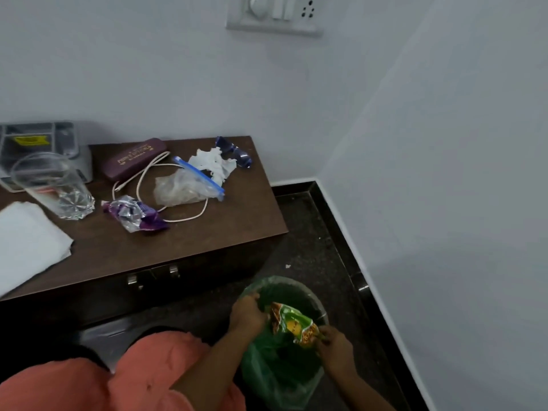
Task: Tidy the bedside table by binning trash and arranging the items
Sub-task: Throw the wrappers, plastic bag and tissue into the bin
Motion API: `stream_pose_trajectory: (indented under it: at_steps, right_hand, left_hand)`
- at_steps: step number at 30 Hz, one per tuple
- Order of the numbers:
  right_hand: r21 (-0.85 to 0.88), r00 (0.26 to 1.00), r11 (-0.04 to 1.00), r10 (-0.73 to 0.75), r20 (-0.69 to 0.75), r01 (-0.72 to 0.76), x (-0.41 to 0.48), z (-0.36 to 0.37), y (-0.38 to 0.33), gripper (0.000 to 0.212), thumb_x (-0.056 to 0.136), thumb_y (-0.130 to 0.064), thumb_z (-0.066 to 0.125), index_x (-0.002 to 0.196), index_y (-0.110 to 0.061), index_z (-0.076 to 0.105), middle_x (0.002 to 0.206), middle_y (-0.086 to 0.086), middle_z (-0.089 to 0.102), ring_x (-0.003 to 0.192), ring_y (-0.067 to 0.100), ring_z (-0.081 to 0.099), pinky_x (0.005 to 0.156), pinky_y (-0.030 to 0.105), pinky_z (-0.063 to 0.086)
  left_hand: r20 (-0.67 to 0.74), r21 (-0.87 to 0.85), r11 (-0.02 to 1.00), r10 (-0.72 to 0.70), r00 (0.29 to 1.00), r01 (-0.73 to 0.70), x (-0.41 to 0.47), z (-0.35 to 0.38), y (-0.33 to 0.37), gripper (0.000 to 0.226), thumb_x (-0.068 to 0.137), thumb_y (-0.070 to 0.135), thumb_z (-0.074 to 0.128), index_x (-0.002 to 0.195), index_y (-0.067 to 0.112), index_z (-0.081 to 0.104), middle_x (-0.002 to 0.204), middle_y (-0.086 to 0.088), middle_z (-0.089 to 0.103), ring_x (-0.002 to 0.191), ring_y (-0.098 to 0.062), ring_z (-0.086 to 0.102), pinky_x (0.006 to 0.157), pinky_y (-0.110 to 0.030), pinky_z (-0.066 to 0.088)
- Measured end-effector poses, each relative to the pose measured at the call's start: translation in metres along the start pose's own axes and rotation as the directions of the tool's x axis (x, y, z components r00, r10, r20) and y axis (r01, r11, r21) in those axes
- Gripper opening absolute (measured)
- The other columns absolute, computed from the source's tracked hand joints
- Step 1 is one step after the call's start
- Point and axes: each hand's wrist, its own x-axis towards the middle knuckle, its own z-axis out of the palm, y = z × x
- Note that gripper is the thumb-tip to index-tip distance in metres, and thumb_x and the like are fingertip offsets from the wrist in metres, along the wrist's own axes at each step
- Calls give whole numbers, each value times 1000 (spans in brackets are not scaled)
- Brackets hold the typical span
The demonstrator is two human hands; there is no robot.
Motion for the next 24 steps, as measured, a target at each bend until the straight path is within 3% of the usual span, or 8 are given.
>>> stream_pose_trajectory:
  at_steps: [4,7,10,14,17,19,21,24]
  right_hand:
    - [-24,998,1000,7,-64,-9,5,-7,8,25,81,-6,67,106,-2,67,103,15,72,98,25,67,79,24,44]
    - [-9,990,998,-65,-123,64,4,-5,-14,22,81,-5,67,103,-1,69,103,17,72,96,27,67,86,30,47]
    - [90,974,974,-197,-115,207,-7,10,-67,23,83,-7,67,106,-5,69,104,9,72,95,21,67,89,28,48]
    - [288,908,868,-418,-13,404,-30,50,-158,27,85,-11,66,112,-11,66,103,-1,69,91,7,65,83,15,47]
    - [383,832,765,-554,-18,518,-36,88,-223,33,82,-8,68,115,-10,64,105,1,65,92,9,64,83,13,49]
    - [395,791,719,-611,-32,572,-35,112,-260,41,80,-7,70,120,-10,60,113,3,59,101,16,60,90,26,50]
    - [365,772,708,-633,-52,605,-27,131,-287,51,78,-7,71,126,-8,55,122,8,54,112,21,55,99,34,46]
    - [284,785,746,-618,-41,602,-16,149,-307,63,75,-9,74,132,-8,49,129,9,50,121,22,47,104,27,37]
  left_hand:
    - [-14,26,1000,-13,1000,13,-5,-7,0,43,79,11,67,121,12,61,121,-11,64,111,-23,61,88,-25,48]
    - [-89,-172,985,-12,996,-3,-12,-30,1,41,80,4,68,120,4,60,117,-14,64,101,-21,61,81,-23,46]
    - [-236,-319,943,18,972,-95,-21,-72,4,39,80,-1,67,119,0,59,112,-17,65,94,-21,60,80,-24,45]
    - [-483,-345,898,79,872,-273,-33,-151,-1,20,82,0,64,100,8,65,83,-7,67,79,-21,62,77,-33,53]
    - [-646,-369,874,3,763,-316,-35,-202,-7,14,86,3,59,97,12,59,81,-6,64,73,-22,60,60,-24,55]
    - [-667,-479,833,-140,732,-276,-27,-225,-13,15,88,5,56,101,11,54,91,-11,63,80,-24,60,72,-34,57]
    - [-607,-569,803,-263,750,-179,-14,-239,-21,24,88,8,54,111,7,53,102,-14,63,93,-29,61,89,-44,52]
    - [-511,-619,781,-314,800,-89,1,-244,-31,31,89,9,44,117,2,54,114,-18,62,102,-34,60,90,-44,51]
